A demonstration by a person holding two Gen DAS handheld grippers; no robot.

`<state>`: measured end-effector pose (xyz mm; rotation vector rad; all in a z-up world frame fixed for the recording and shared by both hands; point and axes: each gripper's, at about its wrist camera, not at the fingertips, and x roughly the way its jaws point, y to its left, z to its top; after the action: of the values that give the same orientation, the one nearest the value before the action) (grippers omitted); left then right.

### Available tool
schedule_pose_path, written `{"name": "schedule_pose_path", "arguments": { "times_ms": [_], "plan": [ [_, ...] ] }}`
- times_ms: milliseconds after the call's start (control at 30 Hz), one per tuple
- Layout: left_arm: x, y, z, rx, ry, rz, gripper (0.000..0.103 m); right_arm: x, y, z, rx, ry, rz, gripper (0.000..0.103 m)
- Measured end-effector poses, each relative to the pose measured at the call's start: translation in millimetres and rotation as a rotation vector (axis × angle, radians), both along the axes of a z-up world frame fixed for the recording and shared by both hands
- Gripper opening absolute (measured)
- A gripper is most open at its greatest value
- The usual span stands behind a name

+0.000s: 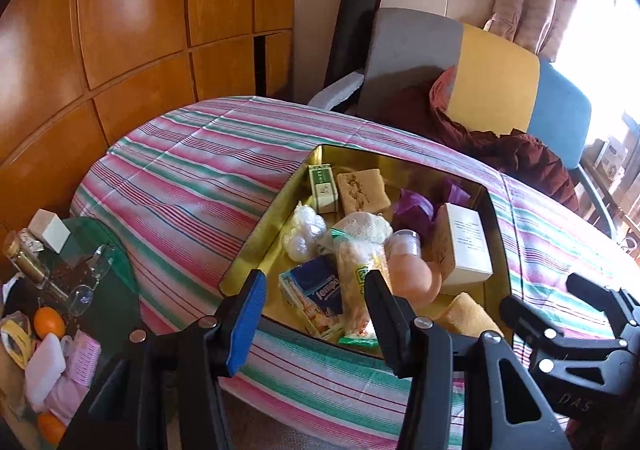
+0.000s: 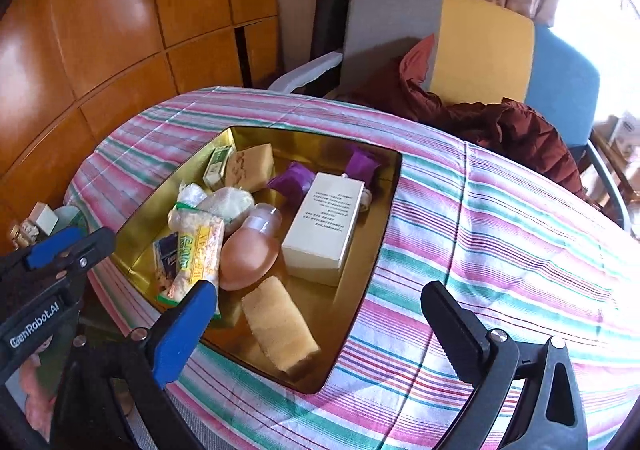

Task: Organize objects

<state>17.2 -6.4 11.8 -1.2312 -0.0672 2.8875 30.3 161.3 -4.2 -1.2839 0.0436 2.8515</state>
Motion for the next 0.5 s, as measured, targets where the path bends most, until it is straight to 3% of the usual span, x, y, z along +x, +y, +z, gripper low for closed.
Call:
{"name": "schedule_pose_path", "arguments": {
  "times_ms": [200,500],
  "plan": [
    [2.0,-0.4,2.8,-0.044,-0.001,0.013,0.051,-2.6,5.4,4.3,0.031,0.003,-0.097,0.103],
    [3.2,1.6,5.0,-0.028,-0.005,-0.012,0.051,-4.5,3.5,8.0,0.036,0.011,-0.151,0.103]
  ]
}}
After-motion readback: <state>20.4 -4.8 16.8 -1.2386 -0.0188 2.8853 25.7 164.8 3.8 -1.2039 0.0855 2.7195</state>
